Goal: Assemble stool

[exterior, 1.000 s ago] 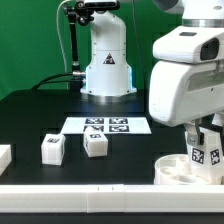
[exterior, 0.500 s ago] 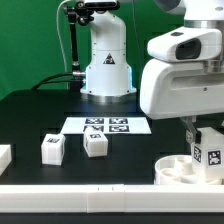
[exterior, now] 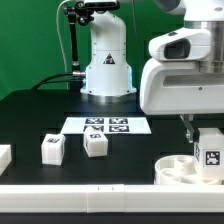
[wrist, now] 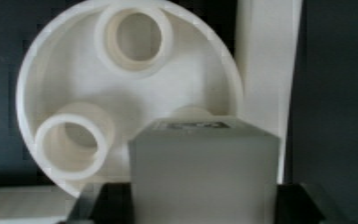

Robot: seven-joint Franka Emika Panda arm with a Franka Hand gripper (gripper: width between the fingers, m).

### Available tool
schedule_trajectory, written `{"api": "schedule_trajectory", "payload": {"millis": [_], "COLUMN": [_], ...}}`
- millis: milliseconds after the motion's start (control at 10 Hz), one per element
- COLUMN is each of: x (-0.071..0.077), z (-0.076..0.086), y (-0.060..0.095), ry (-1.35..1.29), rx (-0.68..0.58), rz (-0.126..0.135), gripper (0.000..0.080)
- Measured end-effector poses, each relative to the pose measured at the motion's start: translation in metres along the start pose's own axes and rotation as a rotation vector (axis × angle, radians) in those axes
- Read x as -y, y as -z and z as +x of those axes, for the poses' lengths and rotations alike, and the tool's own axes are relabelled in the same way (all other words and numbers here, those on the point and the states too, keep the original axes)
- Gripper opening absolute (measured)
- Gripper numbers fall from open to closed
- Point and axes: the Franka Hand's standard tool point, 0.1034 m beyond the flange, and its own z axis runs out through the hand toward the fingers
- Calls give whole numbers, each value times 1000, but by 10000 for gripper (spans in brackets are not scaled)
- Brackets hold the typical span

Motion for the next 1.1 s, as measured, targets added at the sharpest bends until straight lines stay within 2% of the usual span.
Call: {"api": "schedule_trajectory", "payload": {"millis": [400,600,1100], "x": [3,6,10], "z": [-1,-2,-3], "y": [0,-1,-1], "ry": [-436,-659,-929], "rx": [36,58,79], "rz": [73,93,95], "gripper": [337,337,337]}}
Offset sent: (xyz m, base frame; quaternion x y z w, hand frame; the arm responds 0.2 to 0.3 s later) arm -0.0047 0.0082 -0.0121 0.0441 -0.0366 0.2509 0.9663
